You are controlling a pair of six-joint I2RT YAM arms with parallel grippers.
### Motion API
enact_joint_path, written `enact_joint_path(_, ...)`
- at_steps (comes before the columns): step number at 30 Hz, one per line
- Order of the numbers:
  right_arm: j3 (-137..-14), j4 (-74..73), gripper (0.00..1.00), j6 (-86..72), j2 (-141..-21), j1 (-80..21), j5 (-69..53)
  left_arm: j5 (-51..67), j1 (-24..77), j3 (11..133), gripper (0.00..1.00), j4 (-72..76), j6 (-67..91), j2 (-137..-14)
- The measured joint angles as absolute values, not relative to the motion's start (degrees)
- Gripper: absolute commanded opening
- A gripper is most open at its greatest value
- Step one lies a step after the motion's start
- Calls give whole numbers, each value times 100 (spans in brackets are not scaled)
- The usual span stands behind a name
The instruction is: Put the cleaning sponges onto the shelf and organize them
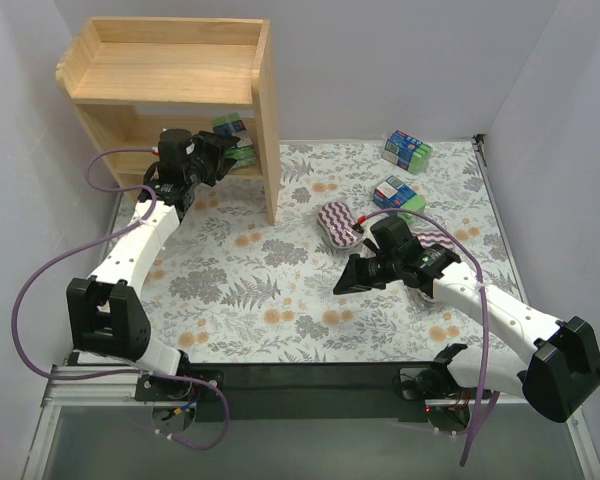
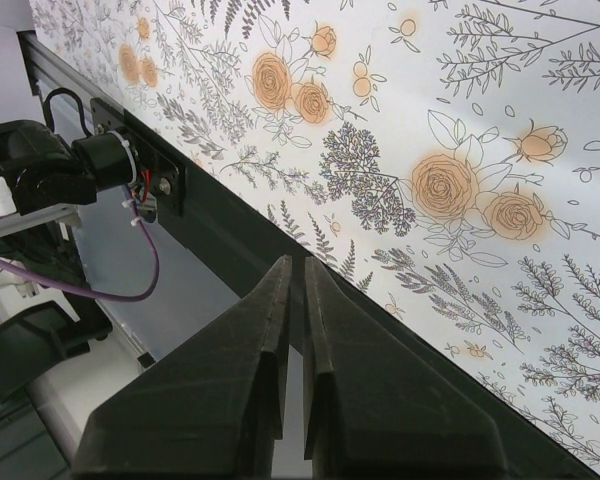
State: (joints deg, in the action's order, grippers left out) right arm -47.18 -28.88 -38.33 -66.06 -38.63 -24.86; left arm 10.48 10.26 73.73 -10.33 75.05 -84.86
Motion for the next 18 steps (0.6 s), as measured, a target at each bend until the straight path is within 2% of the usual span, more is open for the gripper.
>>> enact_joint_path(12, -4718, -2888, 5, -3793, -6606, -3798, -2510, 836, 985, 7559, 55, -1634, 7767, -8733)
enact_joint_path(18, -4716, -2888, 4, -3769, -6606, -3782, -2545, 707, 580, 7553, 56, -1782, 7734, -8521)
